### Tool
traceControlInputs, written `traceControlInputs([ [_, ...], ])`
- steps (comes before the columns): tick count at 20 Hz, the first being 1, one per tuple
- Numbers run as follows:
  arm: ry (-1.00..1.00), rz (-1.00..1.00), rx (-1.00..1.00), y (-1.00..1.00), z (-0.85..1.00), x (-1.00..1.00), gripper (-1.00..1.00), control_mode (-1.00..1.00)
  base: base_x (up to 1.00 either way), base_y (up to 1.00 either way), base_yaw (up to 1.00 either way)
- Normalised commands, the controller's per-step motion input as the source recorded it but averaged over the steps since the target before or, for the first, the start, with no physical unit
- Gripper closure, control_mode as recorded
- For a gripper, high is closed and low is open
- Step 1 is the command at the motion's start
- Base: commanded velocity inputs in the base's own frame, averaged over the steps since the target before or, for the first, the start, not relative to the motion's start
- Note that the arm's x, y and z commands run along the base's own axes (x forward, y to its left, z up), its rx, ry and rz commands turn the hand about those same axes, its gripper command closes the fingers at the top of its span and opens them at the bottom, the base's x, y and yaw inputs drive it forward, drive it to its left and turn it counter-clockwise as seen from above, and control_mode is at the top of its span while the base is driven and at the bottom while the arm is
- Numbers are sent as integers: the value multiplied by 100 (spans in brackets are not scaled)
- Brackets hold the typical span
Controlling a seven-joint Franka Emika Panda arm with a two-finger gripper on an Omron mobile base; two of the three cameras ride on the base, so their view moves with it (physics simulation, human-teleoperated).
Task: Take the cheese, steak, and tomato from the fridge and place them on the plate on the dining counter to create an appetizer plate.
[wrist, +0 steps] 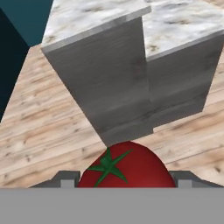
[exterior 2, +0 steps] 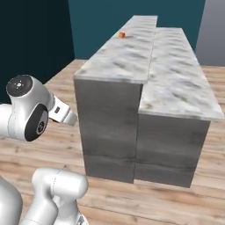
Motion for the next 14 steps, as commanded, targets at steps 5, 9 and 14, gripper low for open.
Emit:
traceControlInputs([
  [5, 0, 0, 0, 0, 0, 0, 100, 100, 3, 100, -12],
  [9, 0, 0, 0, 0, 0, 0, 100, 100, 7, 100, -13],
  [14, 0, 0, 0, 0, 0, 0, 100, 100, 0, 100, -12],
])
